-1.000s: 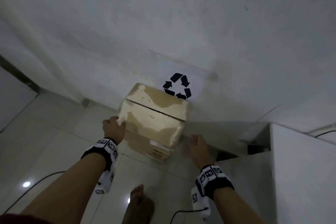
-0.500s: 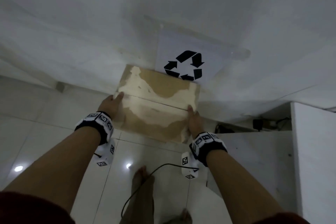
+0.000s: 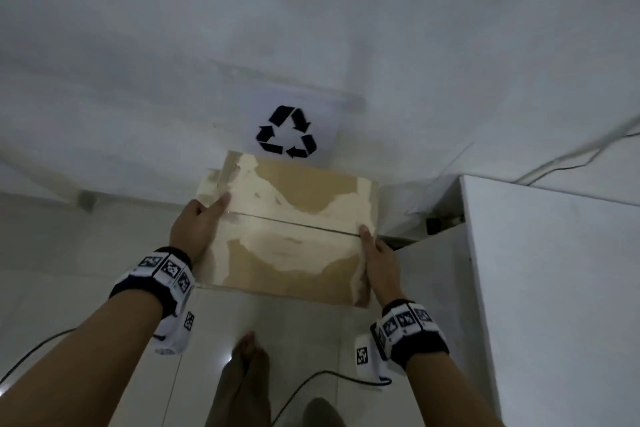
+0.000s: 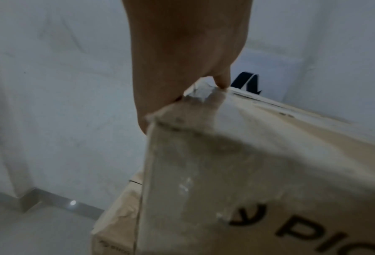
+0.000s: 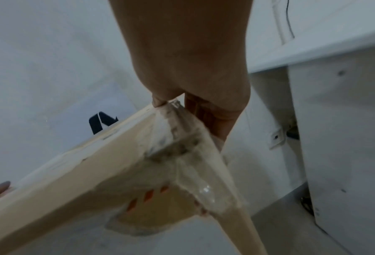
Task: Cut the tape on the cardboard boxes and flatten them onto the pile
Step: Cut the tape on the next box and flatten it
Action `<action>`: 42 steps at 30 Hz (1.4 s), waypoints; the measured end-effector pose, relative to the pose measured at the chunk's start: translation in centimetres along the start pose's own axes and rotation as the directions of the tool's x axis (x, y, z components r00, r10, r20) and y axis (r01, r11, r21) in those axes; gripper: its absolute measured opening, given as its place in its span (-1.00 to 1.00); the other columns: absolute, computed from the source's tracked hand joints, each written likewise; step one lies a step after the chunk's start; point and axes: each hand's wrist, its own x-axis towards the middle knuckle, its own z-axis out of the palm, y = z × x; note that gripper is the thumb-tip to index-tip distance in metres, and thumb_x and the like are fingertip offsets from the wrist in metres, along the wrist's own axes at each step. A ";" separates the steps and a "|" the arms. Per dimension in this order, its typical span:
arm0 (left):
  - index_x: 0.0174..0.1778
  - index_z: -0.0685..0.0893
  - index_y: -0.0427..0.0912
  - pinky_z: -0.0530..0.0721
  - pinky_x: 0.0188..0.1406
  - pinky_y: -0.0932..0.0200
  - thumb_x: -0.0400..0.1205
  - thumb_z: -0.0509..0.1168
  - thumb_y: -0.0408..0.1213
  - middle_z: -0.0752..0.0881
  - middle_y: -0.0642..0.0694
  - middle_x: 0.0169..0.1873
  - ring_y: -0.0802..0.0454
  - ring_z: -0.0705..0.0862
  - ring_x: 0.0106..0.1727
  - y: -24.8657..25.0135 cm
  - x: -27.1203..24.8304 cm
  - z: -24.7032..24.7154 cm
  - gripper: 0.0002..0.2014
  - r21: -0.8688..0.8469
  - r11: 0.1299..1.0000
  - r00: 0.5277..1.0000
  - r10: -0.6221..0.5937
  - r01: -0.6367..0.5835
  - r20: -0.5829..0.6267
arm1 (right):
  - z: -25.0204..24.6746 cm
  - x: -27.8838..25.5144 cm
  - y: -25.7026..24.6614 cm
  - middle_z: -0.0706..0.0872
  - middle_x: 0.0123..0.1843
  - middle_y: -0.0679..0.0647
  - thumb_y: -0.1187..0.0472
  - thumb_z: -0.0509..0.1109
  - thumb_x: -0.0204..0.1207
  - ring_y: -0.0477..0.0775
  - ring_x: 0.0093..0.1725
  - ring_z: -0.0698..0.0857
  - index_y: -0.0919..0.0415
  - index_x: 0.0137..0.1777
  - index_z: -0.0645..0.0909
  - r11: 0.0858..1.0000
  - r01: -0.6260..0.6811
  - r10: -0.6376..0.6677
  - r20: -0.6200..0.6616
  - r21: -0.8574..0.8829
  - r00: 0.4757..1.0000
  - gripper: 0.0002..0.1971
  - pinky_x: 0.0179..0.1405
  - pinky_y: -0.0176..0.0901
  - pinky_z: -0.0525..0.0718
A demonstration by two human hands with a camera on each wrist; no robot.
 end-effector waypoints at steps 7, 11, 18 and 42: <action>0.10 0.56 0.00 0.63 0.15 -0.11 0.33 0.27 0.53 0.71 -0.05 -0.04 -0.13 0.68 0.00 5.5 -10.3 6.0 -0.30 -0.017 0.985 0.983 0.172 -0.171 0.064 | -13.4 -4.0 1.6 0.81 -0.21 0.18 -0.49 0.24 0.46 0.16 -0.16 0.78 0.28 -0.14 0.68 0.996 0.080 -0.076 -0.103 0.037 0.992 -0.27 0.00 0.11 0.75; 0.00 0.64 -0.06 0.59 -0.03 0.01 0.49 0.27 0.37 0.74 -0.07 -0.11 -0.09 0.69 -0.07 9.6 -16.9 9.8 -0.47 -0.014 0.928 0.923 0.372 -0.373 0.102 | -21.7 -6.3 2.4 0.80 -0.20 0.17 -0.44 0.22 0.52 0.19 -0.11 0.77 0.28 -0.16 0.69 0.987 0.157 -0.147 -0.207 0.035 0.967 -0.31 0.08 0.17 0.73; -0.03 0.66 -0.20 0.52 -0.07 0.03 0.60 0.35 0.06 0.72 -0.13 -0.15 -0.13 0.67 -0.09 15.1 -26.0 17.1 -0.65 0.003 0.812 0.788 0.564 -0.583 0.248 | -35.2 -10.5 5.8 0.81 -0.05 -0.12 -0.34 0.23 0.58 0.00 0.05 0.74 -0.06 0.05 0.75 0.967 0.252 -0.232 -0.325 0.020 0.917 -0.57 0.04 -0.12 0.66; 0.07 0.57 0.10 0.22 0.47 -0.27 0.65 0.19 0.10 0.55 0.11 0.01 0.00 0.50 0.08 23.6 -39.8 36.8 -0.79 -0.298 0.950 0.510 0.212 0.091 0.833 | -53.5 -12.2 14.4 0.60 0.37 0.19 -0.31 0.13 0.65 0.24 0.33 0.62 -0.01 0.46 0.53 0.583 0.298 0.070 -0.412 0.756 0.908 -0.46 0.07 0.27 0.76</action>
